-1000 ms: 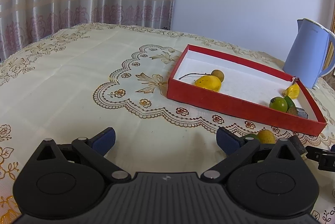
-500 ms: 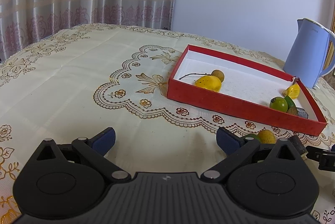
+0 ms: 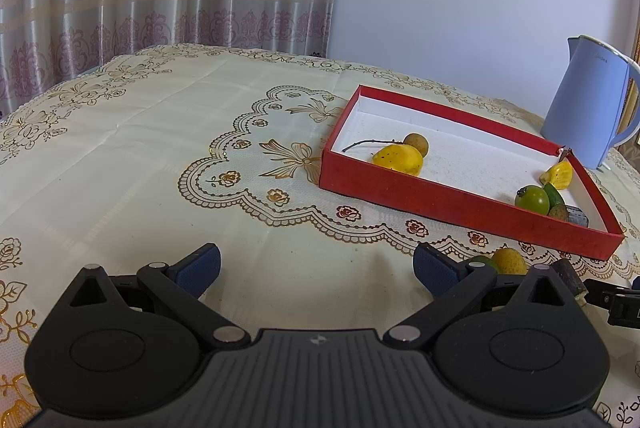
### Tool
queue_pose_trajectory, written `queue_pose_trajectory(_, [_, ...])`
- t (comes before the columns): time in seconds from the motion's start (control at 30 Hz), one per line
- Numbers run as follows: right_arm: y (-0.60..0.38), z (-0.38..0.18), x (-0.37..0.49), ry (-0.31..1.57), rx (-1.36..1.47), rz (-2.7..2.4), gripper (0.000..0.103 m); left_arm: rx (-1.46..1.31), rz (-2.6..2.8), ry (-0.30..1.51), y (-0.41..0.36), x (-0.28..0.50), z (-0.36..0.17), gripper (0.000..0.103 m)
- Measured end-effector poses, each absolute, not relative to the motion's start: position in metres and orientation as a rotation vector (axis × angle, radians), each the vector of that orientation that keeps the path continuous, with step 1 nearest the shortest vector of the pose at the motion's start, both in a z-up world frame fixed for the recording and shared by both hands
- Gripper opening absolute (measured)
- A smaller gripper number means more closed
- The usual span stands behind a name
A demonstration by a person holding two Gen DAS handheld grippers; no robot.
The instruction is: Organize fruits
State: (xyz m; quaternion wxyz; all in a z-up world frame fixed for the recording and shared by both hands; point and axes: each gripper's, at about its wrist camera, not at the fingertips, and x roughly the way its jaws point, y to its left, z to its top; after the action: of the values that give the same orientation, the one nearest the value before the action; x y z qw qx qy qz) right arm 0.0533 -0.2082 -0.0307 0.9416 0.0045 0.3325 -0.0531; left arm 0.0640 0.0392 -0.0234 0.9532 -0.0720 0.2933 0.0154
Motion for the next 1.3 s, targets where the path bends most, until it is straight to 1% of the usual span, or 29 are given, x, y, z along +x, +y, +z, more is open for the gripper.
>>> queue_pose_trajectory(1.3, [-0.2081, -0.0305, 0.0533, 0.679, 0.009, -0.108, 0.103, -0.150, 0.030, 0.598, 0.0399, 0.0641, -0.0224, 0.103])
